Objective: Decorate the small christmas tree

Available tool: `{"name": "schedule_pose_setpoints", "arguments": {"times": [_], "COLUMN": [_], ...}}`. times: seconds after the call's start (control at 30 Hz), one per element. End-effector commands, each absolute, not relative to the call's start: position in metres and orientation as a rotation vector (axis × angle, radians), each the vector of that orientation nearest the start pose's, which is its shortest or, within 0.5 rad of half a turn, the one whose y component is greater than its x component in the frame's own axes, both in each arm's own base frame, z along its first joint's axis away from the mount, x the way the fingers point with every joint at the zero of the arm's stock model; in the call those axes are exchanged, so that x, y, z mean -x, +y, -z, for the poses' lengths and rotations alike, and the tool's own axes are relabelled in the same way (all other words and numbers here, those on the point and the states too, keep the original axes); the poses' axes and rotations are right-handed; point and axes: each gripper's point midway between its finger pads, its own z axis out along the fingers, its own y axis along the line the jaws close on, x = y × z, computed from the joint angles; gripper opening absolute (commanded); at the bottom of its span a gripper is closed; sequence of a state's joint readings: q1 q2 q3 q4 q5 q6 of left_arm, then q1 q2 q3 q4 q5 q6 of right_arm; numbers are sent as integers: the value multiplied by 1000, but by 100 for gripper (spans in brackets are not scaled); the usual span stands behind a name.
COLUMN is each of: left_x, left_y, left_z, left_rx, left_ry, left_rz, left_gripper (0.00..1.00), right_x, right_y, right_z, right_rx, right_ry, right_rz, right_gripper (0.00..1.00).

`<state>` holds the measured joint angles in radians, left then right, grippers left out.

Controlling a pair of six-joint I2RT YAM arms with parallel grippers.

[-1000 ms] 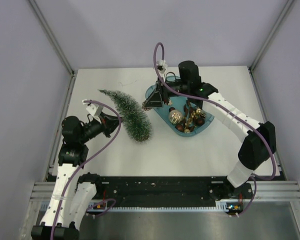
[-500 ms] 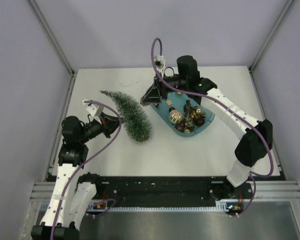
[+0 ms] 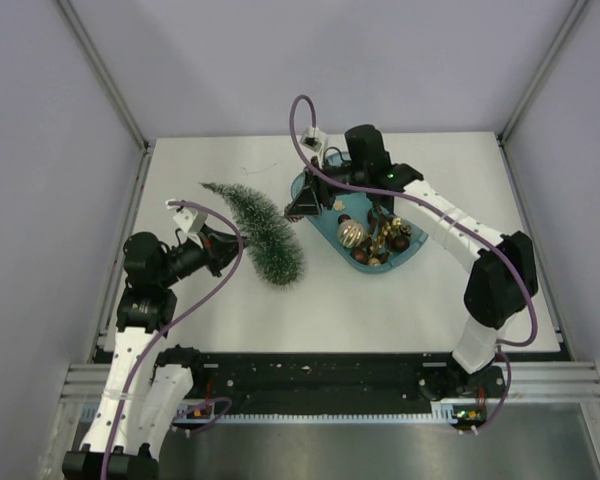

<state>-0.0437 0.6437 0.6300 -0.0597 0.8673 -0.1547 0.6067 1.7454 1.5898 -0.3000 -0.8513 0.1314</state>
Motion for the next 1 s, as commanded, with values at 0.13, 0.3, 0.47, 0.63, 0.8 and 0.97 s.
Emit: {"name": "schedule_pose_setpoints", "arguments": {"times": [0.13, 0.3, 0.47, 0.63, 0.8, 0.97], "left_x": [-227, -227, -226, -225, -224, -225], "left_y": [-149, -149, -150, -150, -150, -151], "left_z": [-293, -293, -296, -297, -298, -296], "left_rx": [-598, -592, -593, -594, -597, -598], "left_ry": [1522, 1526, 1519, 1520, 1517, 1520], "left_rz": [850, 861, 862, 864, 868, 870], "left_gripper": [0, 0, 0, 0, 0, 0], "right_x": [-279, -264, -255, -257, -261, -260], "right_y": [367, 363, 364, 366, 369, 371], "right_z": [-300, -322, -341, -352, -354, -367], "right_rx": [1050, 1055, 1063, 1058, 1056, 1074], "right_ry": [1733, 1664, 1604, 1577, 1573, 1537], "right_rz": [-1324, -1360, -1388, -1389, -1383, -1402], "right_gripper": [11, 11, 11, 11, 11, 10]}}
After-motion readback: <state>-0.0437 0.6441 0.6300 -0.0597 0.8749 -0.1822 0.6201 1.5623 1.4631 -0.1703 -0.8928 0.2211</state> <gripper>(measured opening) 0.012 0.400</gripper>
